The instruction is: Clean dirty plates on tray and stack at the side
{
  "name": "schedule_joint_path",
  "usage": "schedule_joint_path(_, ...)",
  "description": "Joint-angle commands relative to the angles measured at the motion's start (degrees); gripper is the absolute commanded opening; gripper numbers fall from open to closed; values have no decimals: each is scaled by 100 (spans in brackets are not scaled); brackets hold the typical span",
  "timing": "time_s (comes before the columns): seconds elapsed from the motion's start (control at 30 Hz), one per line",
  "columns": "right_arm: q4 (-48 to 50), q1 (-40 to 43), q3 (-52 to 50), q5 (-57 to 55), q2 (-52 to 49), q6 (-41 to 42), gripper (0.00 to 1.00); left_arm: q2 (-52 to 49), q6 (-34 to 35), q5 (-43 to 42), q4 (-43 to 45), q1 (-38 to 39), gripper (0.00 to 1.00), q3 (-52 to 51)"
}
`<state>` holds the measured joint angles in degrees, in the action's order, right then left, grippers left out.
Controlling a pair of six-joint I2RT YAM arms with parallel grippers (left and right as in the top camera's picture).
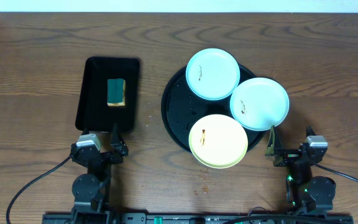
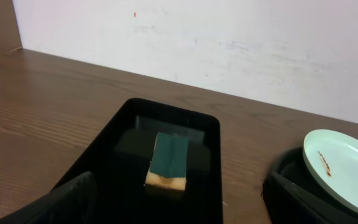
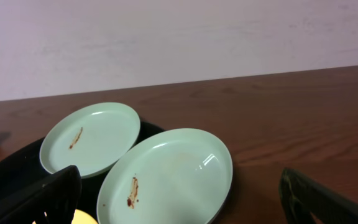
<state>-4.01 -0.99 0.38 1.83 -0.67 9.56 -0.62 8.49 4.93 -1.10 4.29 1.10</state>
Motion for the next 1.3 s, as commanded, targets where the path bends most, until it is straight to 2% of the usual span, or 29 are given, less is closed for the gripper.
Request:
schedule_joint_path(0.0, -26, -57, -7, -11, 35, -85, 99, 33, -120, 199, -249, 28, 86, -87)
schedule_joint_path(1.27, -26, -57, -7, -42, 35, -92, 99, 35, -118, 199, -249, 28, 86, -87)
